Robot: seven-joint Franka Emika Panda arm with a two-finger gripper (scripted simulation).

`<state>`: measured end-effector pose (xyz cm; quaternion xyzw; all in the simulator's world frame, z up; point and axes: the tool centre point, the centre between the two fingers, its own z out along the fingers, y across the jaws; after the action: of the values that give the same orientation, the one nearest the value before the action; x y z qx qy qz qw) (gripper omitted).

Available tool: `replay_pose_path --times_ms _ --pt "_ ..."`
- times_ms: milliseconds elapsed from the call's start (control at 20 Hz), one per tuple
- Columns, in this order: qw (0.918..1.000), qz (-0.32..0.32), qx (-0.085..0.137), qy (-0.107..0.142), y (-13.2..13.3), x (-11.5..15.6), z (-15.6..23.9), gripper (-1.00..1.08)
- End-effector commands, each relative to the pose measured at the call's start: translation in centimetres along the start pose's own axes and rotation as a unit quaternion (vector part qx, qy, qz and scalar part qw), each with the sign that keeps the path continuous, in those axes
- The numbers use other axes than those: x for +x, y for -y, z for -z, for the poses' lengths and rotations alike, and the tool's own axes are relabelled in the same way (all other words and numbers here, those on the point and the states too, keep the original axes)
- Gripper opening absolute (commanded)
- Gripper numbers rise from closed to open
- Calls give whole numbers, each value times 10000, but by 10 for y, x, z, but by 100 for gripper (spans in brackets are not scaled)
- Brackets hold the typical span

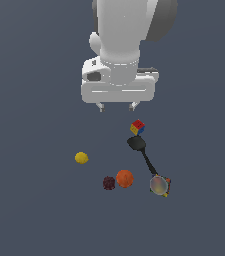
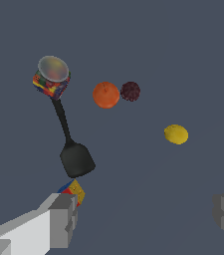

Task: Pick up a designated object from a clutter of objects.

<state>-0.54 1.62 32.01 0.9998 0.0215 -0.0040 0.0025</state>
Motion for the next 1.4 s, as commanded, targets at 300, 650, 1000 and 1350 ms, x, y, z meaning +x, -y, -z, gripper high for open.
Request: replay_pose_path --times_ms 300,650,1000,1350 --pt "10000 4 -88 3 -17 2 2 100" --pt "9999 4 -120 5 -22 2 2 100" --pt "9997 220 -131 2 -9 0 -19 100" --pt "9976 674 -143 -5 20 -10 -62 100"
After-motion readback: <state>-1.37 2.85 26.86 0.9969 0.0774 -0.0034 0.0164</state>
